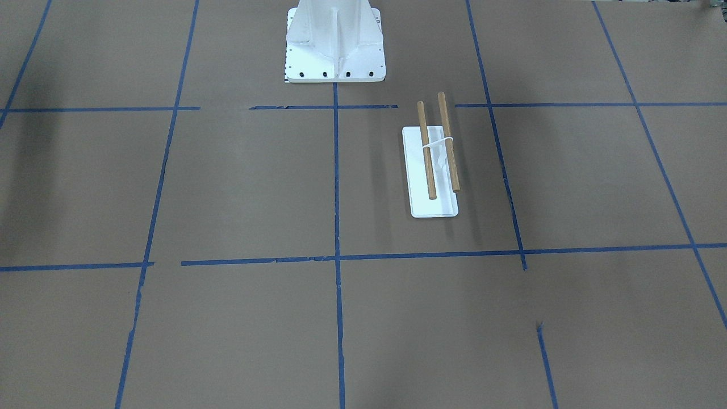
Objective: Hang towel on rack
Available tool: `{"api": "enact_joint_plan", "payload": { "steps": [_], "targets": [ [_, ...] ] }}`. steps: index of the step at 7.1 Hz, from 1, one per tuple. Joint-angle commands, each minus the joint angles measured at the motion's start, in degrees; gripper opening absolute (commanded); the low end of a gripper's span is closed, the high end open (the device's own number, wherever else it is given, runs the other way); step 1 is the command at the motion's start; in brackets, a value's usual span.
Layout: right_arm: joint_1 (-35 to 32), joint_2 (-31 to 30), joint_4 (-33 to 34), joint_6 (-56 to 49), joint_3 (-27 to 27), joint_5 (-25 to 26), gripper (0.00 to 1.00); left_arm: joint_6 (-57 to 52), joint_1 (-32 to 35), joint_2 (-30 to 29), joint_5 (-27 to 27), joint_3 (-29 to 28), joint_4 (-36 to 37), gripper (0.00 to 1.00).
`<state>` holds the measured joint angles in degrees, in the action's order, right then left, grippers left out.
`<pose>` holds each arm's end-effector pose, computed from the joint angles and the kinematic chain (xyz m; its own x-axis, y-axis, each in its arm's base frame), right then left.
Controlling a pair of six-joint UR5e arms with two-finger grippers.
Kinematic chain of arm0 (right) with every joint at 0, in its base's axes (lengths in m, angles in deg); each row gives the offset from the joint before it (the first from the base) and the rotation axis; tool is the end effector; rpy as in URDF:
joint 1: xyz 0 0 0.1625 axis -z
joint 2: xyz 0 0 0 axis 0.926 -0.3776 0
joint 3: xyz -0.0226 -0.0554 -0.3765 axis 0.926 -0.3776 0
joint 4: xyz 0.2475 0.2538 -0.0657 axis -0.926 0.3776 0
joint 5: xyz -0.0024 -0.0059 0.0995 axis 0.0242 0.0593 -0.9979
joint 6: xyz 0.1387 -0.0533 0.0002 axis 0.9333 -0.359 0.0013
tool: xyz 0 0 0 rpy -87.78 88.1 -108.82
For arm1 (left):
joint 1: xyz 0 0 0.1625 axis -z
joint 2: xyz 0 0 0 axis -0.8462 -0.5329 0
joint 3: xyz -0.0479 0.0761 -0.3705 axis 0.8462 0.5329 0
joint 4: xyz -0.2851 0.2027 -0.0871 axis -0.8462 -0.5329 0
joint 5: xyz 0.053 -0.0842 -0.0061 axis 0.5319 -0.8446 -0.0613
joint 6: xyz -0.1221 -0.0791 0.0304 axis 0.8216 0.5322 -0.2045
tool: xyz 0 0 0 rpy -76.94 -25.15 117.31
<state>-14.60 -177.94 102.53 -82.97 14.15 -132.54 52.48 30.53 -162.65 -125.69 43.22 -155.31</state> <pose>-0.0224 -0.4007 0.6061 0.7082 -0.1580 0.6881 0.1129 0.9874 0.1105 -0.0116 -0.4125 0.5721 0.6416 0.3414 -0.6869 -0.2066 0.9393 0.2739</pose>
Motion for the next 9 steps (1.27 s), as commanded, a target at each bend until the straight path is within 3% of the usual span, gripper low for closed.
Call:
{"api": "enact_joint_plan", "payload": {
  "steps": [1,2,3,4,6,7,9],
  "targets": [
    [0.06,0.02,0.09,0.21,0.09,-0.08,1.0,0.96,0.0,-0.45,-0.38,-0.09,-0.04,1.0],
    [0.06,0.02,0.09,0.21,0.09,-0.17,1.0,9.49,-0.35,-2.37,0.31,-3.23,-0.13,1.0],
    [0.06,0.02,0.0,0.12,0.09,-0.17,1.0,11.75,-0.44,-3.26,4.23,-1.87,-0.74,1.0],
    [0.32,0.11,-0.09,-0.14,0.09,-0.09,1.0,11.6,-0.44,-3.7,4.45,-1.94,-0.66,1.0],
    [2.85,-0.24,-4.62,0.38,-0.09,2.62,1.0,11.6,-0.79,-3.62,2.71,-1.68,-0.92,1.0],
    [3.48,-0.33,-4.83,0.82,-0.26,3.51,1.0,11.78,-1.49,-3.36,-0.79,-1.85,-1.18,1.0],
    [3.66,-0.42,-4.92,0.22,-1.31,0.29,1.0,11.86,-1.5,-3.35,-1.17,-1.51,-1.27,1.0]
  ]
}}
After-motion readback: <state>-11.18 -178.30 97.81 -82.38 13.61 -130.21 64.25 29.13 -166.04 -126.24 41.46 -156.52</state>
